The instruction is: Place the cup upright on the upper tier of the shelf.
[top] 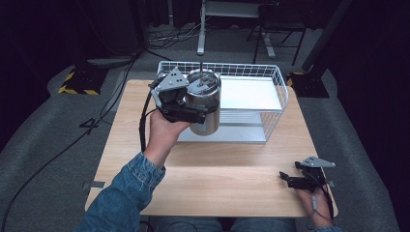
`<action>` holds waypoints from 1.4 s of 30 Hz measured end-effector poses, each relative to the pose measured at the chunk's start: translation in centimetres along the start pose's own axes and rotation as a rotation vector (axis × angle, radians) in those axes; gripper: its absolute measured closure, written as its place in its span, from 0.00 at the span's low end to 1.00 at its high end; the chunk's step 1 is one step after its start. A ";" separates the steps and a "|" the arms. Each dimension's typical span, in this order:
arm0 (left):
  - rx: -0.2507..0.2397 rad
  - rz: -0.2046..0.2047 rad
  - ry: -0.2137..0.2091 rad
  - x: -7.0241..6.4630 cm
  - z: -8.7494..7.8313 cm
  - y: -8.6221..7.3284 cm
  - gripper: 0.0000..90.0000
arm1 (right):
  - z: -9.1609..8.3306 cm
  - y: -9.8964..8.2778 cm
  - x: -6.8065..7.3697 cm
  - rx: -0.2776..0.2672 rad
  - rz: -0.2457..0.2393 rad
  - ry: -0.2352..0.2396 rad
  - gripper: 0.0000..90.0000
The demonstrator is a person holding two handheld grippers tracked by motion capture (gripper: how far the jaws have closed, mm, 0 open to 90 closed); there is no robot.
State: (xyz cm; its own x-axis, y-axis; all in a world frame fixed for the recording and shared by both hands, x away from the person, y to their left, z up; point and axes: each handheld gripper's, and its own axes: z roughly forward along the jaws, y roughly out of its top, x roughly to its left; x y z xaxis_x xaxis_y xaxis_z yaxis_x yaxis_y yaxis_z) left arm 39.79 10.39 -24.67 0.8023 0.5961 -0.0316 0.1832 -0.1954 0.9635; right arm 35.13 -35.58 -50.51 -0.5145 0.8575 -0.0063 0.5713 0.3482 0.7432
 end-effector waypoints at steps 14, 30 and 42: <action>-0.012 0.009 0.041 0.9 2.2 3.4 0.04 | 0.0 0.0 0.0 -0.001 0.002 -0.002 0.21; -0.014 -0.015 0.104 2.7 5.6 5.7 0.04 | 0.0 0.0 0.0 -0.001 0.001 -0.002 0.21; -0.037 -0.027 0.183 4.0 8.8 6.0 0.04 | 0.0 0.0 0.0 -0.001 0.001 -0.001 0.21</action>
State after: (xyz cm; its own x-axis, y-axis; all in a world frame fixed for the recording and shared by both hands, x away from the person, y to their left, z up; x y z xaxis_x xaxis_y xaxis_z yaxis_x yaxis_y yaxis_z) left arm 49.05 4.72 -21.32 0.6796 0.7334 -0.0121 0.1794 -0.1502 0.9722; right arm 35.13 -35.61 -50.51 -0.5132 0.8582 -0.0057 0.5711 0.3465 0.7442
